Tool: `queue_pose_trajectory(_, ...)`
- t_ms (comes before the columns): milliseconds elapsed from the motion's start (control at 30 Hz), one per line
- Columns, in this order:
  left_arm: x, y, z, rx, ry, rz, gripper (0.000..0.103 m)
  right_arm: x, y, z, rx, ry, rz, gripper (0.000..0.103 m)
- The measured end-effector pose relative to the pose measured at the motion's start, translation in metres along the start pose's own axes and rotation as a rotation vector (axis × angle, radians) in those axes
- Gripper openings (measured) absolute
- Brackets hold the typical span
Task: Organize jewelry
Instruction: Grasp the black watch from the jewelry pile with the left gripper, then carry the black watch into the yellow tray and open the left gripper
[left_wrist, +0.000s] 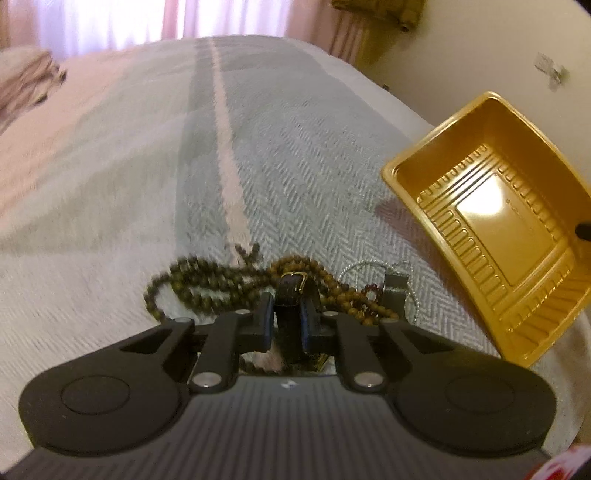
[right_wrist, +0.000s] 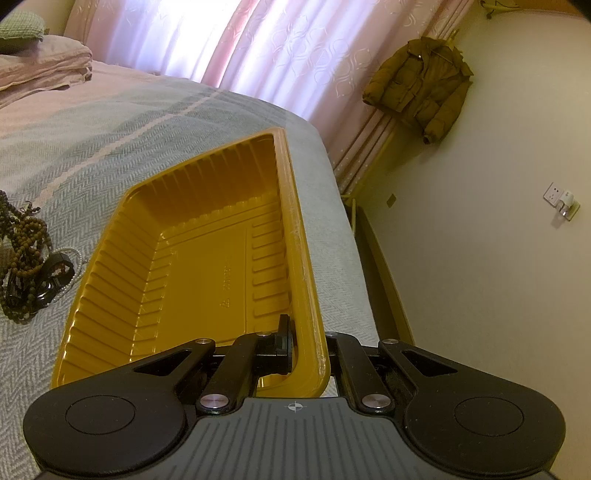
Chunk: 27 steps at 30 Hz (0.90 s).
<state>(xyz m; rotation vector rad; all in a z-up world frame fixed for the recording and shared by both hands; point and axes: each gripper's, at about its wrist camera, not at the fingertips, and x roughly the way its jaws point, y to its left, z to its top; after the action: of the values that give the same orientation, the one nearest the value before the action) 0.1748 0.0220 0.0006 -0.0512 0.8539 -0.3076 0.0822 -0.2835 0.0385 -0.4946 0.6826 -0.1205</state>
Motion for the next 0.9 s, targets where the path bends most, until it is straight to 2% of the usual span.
queue_pose_trajectory(200,-0.018,-0.023,0.027,0.102,-0.039,-0.021,0.013,0.000,-0.002,0.001,0.009,0.001,0.001,0.004)
queue_pose_trajectory(367,-0.022,-0.055,0.044,0.145,-0.069,-0.091,0.013,0.004,-0.001,0.002,-0.002,0.033,-0.004,0.005)
queue_pose_trajectory(633,0.002,-0.105,0.055,0.205,-0.049,-0.200,0.013,0.013,-0.004,0.009,-0.059,0.132,0.026,0.004)
queue_pose_trajectory(900,0.015,-0.144,0.062,0.257,-0.029,-0.265,0.013,0.020,0.001,0.018,-0.121,0.196,0.043,0.004)
